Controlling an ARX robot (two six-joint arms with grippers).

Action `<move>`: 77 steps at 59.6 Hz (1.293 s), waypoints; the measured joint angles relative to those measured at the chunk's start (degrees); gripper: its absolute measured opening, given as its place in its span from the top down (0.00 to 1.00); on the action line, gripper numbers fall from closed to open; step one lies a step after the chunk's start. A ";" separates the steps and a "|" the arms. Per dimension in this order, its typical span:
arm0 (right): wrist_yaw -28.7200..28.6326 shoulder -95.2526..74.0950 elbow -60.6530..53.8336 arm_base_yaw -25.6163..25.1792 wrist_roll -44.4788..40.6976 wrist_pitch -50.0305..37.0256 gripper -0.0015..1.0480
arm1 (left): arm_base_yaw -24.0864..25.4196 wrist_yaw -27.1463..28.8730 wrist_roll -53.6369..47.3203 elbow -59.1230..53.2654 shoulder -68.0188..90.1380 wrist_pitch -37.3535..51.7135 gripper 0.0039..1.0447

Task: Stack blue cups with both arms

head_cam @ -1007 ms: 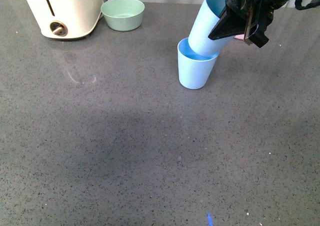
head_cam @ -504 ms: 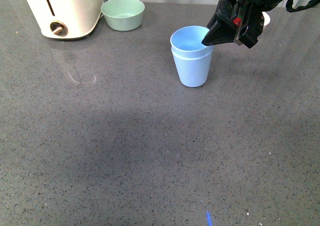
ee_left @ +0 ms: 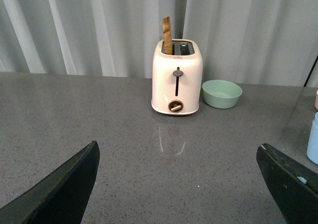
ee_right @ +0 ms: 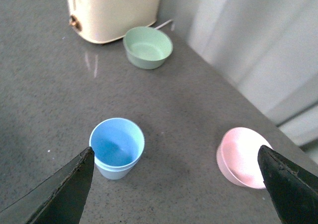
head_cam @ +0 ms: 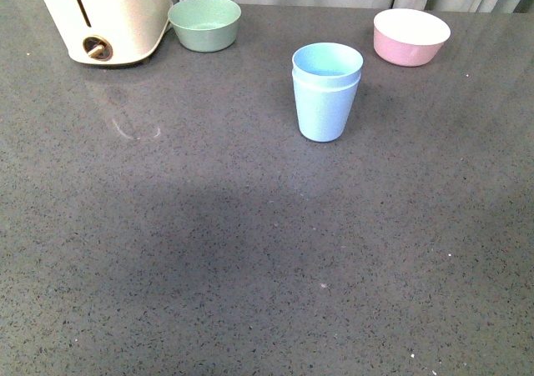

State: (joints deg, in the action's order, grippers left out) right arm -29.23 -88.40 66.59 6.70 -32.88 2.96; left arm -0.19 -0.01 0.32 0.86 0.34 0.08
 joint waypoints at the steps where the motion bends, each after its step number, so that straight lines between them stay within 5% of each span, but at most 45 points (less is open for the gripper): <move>1: 0.46 1.46 -1.70 -0.46 0.94 -1.79 0.09 | 0.00 0.00 0.00 0.00 0.00 0.00 0.08; 9: 3.41 10.16 -12.31 -2.60 10.86 -12.33 0.09 | -0.02 0.00 0.00 0.00 0.00 0.00 0.08; 14: 26.21 13.88 -21.55 -0.81 22.99 -30.42 0.26 | -0.02 0.00 -0.02 0.00 0.00 0.00 0.08; 19: 33.55 16.46 -28.65 -1.11 28.02 -37.35 0.40 | -0.02 0.00 -0.02 0.00 0.00 0.00 0.08; 41: 29.64 28.09 -47.67 -4.81 32.02 -43.87 0.98 | 0.00 0.00 -0.02 0.00 -0.02 0.00 0.08; 77: 29.22 49.83 -62.58 -6.62 32.26 -36.92 0.98 | 0.00 0.00 -0.04 0.00 0.00 0.00 0.08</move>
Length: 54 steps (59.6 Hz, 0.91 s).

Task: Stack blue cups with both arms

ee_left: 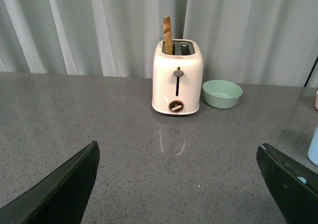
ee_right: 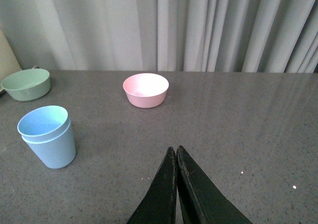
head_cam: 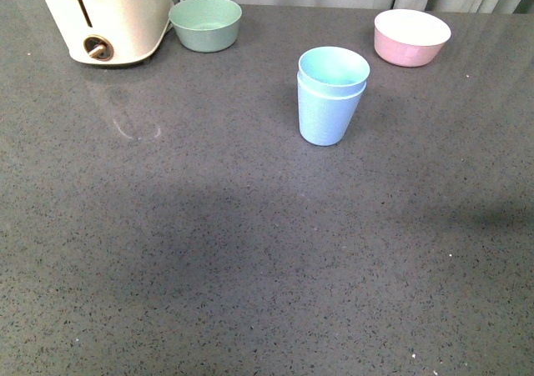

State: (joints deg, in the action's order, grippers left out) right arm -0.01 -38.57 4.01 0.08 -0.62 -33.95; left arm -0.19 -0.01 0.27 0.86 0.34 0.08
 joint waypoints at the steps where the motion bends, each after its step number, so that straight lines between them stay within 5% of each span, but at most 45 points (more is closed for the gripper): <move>1: -0.02 0.63 -0.17 0.00 0.00 0.44 0.98 | 0.00 0.00 0.00 0.00 0.00 0.00 0.08; 54: -0.02 23.54 -2.69 0.00 0.04 18.86 0.98 | 0.00 0.00 -0.02 0.00 -0.02 0.00 0.08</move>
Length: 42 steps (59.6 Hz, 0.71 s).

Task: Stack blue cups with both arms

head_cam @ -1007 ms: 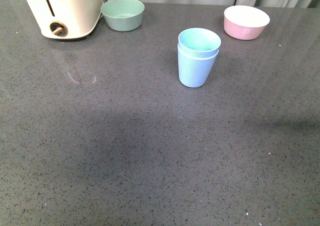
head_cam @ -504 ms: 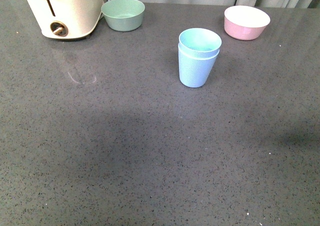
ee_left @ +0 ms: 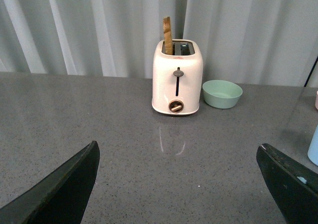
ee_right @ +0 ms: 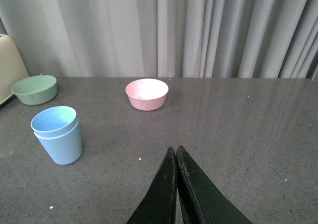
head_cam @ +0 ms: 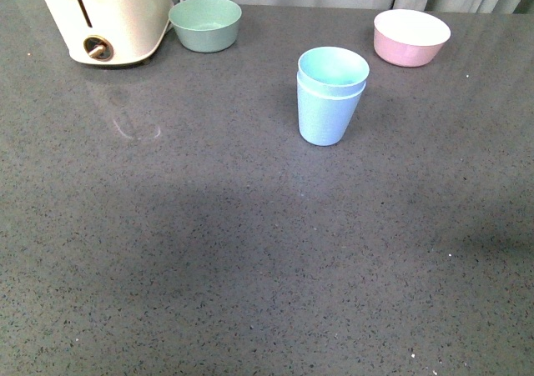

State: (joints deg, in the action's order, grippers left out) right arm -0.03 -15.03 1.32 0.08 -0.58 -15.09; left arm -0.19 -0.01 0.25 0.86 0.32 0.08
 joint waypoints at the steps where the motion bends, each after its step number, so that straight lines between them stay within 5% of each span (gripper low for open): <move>1: 0.00 0.35 0.00 0.00 0.00 0.35 0.98 | 0.00 0.00 0.00 0.00 0.00 0.00 0.08; 16: 0.00 4.81 0.00 0.00 0.00 4.87 0.98 | 0.00 0.00 0.00 0.00 0.00 0.00 0.08; 22: 0.09 12.59 0.04 0.00 0.00 14.23 0.98 | -0.02 0.02 0.00 0.00 0.00 0.00 0.08; 42: 0.02 14.64 0.04 0.00 0.00 14.99 0.98 | 0.00 0.00 0.00 0.00 0.00 0.00 0.08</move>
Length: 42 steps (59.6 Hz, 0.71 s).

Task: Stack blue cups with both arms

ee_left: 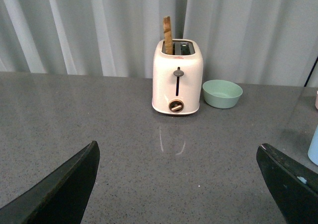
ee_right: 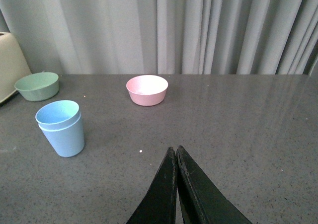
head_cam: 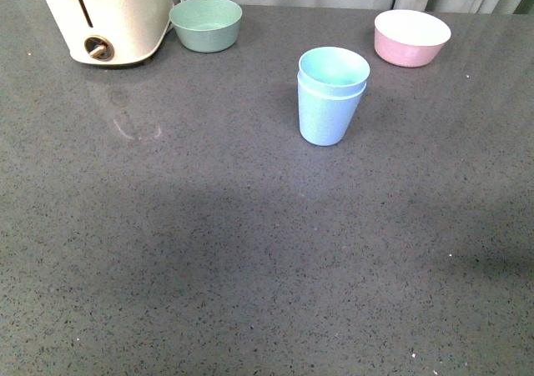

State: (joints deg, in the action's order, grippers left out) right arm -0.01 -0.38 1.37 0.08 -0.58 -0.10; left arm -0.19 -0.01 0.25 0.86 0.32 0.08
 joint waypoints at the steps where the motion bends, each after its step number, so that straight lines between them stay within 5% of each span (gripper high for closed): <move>1: 0.00 0.02 0.00 0.00 0.00 0.00 0.98 | 0.00 0.00 0.00 0.00 0.00 0.00 0.08; 10: 0.00 0.02 0.00 0.00 -0.04 0.00 0.97 | -0.02 0.00 0.00 0.00 0.00 0.00 0.08; 42: 0.00 0.02 0.00 0.00 -0.02 0.00 0.08 | 0.00 0.00 0.00 0.00 0.00 0.00 0.08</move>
State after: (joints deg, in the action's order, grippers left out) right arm -0.01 -0.36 1.37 0.08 -0.60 -0.10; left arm -0.19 -0.01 0.25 0.86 0.32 0.08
